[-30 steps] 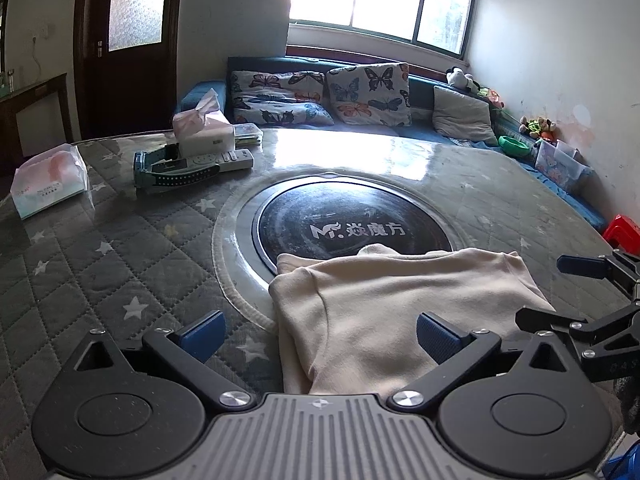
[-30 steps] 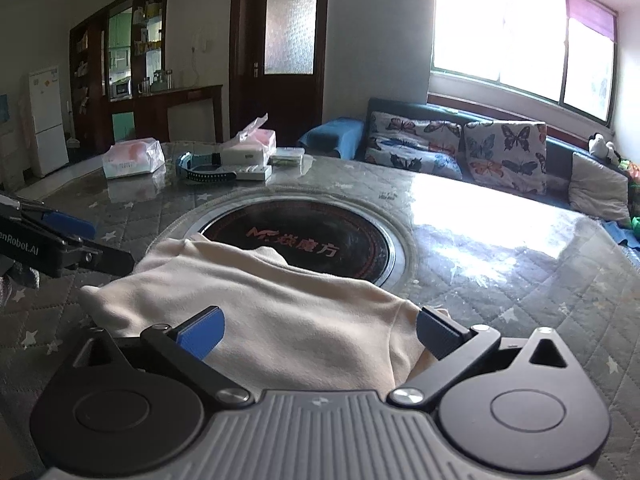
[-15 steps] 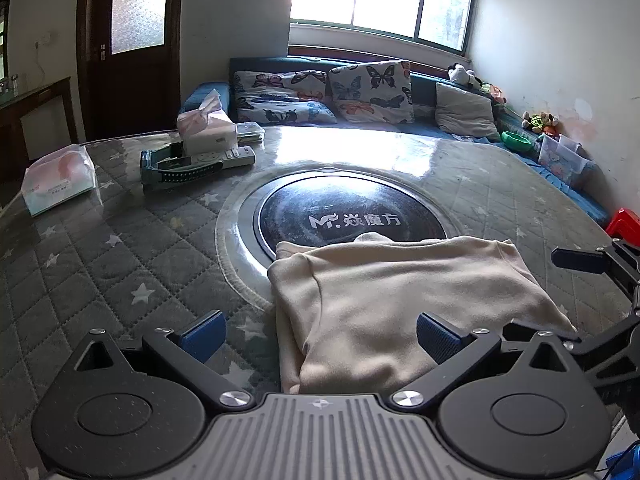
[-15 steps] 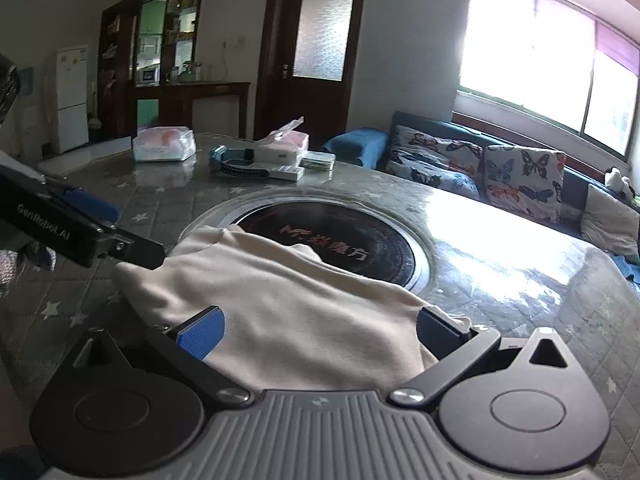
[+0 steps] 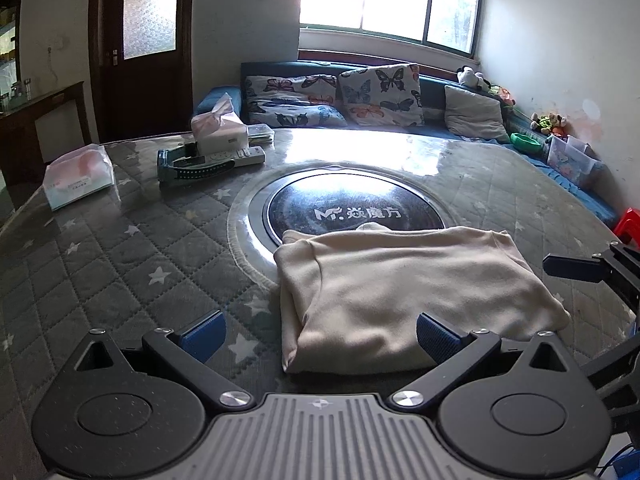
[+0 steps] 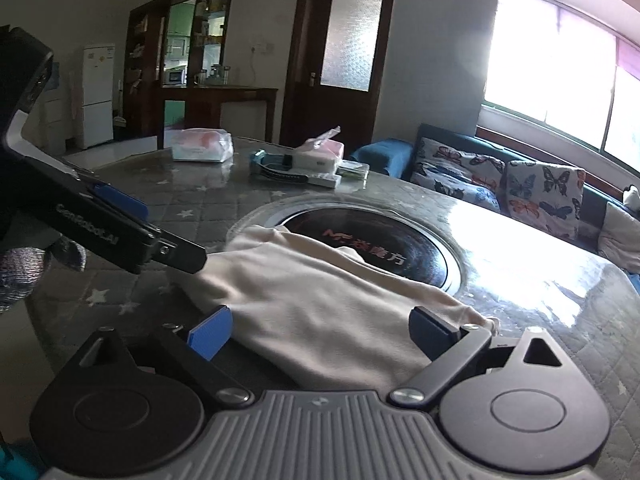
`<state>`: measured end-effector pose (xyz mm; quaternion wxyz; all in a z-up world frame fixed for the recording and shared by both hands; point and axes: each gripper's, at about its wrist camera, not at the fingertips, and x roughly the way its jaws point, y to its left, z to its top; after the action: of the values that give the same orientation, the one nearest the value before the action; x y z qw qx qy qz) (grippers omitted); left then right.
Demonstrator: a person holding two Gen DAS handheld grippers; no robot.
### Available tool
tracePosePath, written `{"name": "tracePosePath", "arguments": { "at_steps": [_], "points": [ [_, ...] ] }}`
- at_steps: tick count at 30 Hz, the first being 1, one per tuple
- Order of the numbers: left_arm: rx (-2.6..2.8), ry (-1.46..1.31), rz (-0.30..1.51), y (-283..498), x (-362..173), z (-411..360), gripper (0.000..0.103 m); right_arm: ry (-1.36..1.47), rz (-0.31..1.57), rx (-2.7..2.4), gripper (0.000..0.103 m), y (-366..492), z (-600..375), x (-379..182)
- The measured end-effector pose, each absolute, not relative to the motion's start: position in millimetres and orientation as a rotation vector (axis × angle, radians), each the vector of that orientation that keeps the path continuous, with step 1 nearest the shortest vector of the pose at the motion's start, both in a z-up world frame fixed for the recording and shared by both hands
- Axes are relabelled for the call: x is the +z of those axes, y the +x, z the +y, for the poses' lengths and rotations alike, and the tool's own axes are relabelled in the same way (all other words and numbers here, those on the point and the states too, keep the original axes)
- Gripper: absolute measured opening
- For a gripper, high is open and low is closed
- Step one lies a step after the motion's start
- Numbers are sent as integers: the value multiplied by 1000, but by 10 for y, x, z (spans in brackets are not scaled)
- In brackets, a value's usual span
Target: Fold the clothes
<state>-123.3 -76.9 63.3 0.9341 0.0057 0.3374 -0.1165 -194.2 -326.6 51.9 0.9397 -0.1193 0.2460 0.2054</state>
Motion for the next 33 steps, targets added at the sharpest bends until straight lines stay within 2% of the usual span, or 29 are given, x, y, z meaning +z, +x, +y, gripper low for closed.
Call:
{"name": "tracePosePath", "arguments": {
  "at_steps": [8, 14, 22, 26, 29, 30, 33],
  "points": [
    [-233, 12, 687, -1285, 646, -764, 103, -274, 517, 464, 91, -2074, -3167, 524],
    [-216, -7, 700, -1188, 629, -714, 103, -309, 522, 530, 83, -2025, -3027, 520],
    [-161, -70, 706, -962, 643, -472, 103, -389, 526, 616, 80, -1923, -2776, 466],
    [-137, -108, 715, -835, 647, -356, 102, -425, 539, 648, 73, -1852, -2665, 421],
    [-134, -130, 718, -765, 655, -301, 100, -460, 540, 672, 63, -1794, -2569, 383],
    [-137, -138, 719, -746, 655, -286, 94, -471, 540, 680, 63, -1775, -2537, 370],
    [-148, -173, 741, -668, 635, -246, 87, -505, 540, 703, 60, -1717, -2441, 331]
  ]
}}
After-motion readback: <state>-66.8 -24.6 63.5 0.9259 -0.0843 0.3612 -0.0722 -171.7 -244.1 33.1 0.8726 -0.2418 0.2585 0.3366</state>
